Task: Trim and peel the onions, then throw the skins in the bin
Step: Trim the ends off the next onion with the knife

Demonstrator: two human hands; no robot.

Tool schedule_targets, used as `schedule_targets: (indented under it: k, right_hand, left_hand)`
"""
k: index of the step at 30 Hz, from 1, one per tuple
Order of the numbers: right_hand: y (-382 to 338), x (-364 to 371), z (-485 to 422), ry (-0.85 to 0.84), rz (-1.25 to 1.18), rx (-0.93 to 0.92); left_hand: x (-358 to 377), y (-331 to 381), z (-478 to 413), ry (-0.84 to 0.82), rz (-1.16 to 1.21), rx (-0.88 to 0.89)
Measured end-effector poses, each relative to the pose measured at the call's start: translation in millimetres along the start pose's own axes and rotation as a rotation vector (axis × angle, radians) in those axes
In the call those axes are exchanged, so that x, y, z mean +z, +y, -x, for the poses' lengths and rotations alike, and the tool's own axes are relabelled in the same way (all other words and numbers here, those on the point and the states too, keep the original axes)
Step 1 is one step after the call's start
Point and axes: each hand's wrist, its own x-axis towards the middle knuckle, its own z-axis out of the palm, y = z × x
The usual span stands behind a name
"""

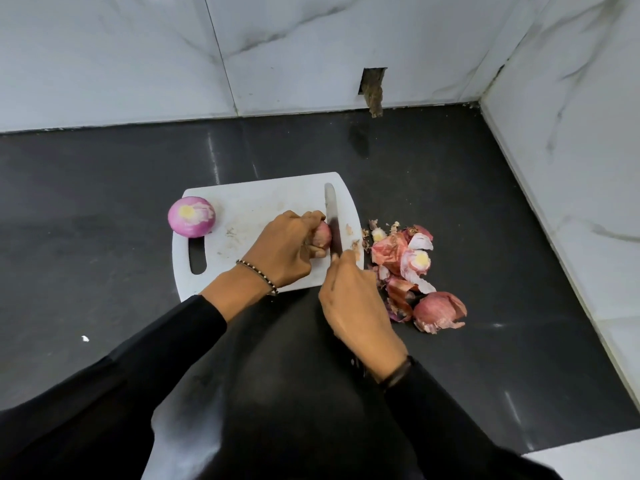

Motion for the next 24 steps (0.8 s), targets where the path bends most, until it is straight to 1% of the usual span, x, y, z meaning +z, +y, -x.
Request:
schedule_targets:
  k: [3,8,14,16,21,24]
  right_hand:
    - [0,6,-6,0.033,0.024,-0.011]
    - [-2,16,9,0.037,0.14,0.093]
    - [3,17,-2,0.069,0.204,0.069]
    - [9,18,-11,0.078,0.202,0.028]
    - [23,12,-5,0.026,0.084,-0.025]
    - [27,13,12,0.0,-0.07,0.027]
  left_hand:
    - [0,5,0,-0.034,-0.018,-0.028]
    - [0,3,1,-0.035,-0.013,-0.019]
    - [1,4,-2,-0.026,-0.016,-0.027]
    - [2,6,-4,-0.04,-0.035,-0.026]
    - [3,11,-6,-0.08,-0.09,0.0]
    - [3,9,-6,-0.091,-0.092,0.006]
